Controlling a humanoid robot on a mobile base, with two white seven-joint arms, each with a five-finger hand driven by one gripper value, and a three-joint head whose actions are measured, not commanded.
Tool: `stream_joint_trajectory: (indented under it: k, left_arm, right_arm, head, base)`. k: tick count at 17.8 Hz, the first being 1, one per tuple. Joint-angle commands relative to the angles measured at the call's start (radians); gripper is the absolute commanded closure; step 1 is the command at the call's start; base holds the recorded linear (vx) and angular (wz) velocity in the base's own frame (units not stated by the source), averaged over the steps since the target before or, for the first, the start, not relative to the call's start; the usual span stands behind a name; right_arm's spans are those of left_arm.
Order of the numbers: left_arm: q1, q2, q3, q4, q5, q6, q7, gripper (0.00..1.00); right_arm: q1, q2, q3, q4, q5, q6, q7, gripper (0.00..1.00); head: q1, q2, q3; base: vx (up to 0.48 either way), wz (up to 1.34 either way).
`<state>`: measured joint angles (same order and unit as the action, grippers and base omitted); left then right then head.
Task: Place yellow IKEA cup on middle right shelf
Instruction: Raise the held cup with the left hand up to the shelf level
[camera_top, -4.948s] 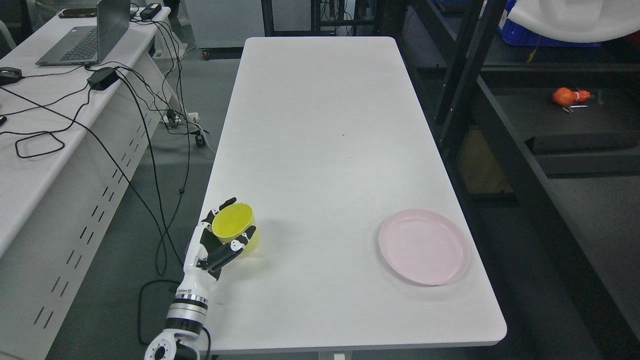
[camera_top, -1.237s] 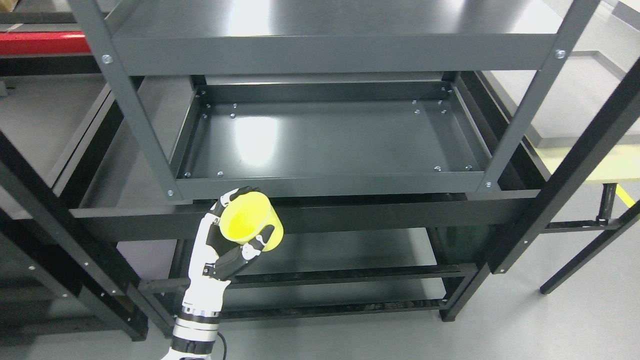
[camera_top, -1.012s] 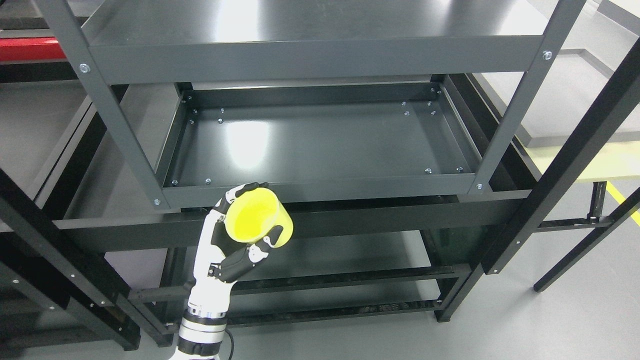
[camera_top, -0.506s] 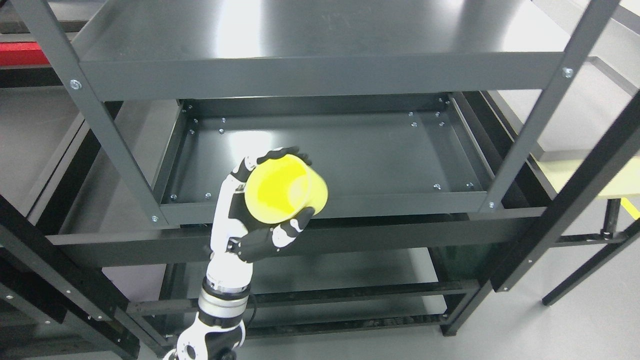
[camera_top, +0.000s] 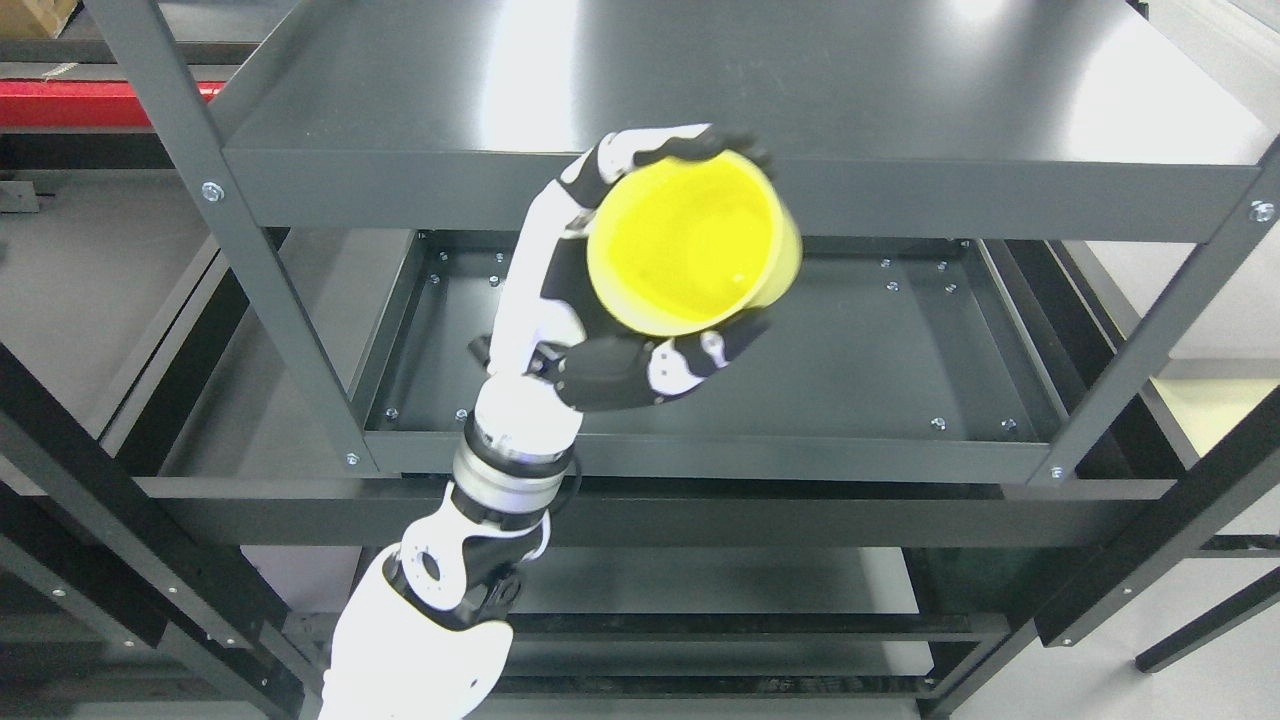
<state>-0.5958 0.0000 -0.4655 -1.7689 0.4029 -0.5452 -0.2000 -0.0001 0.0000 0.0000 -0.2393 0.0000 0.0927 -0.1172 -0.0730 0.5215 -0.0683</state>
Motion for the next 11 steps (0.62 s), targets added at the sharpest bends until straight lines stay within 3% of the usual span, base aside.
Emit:
stream_joint_trajectory:
  k: [1, 7, 11]
  left_arm:
    - [-0.231, 0.017, -0.154, -0.006, 0.005, 0.077, 0.06, 0.98]
    - [-0.354, 0.017, -0.154, -0.006, 0.008, 0.276, 0.29, 1.0]
    - [-0.45, 0.017, -0.151, -0.006, 0.098, 0.587, 0.471, 1.0]
  right_arm:
    - [0.014, -0.017, 0.017, 0.0, -0.025, 0.001, 0.001, 0.01]
    - [0.014, -0.017, 0.017, 0.0, -0.025, 0.001, 0.001, 0.01]
    - [0.014, -0.017, 0.017, 0.0, -0.025, 0.001, 0.001, 0.01]
  head:
    - [0.0, 0.0, 0.0]
    - [0.0, 0.0, 0.0]
    - [0.0, 0.0, 0.0]
  base:
    - [0.051, 0.03]
    - [0.02, 0.03]
    - [0.0, 0.0]
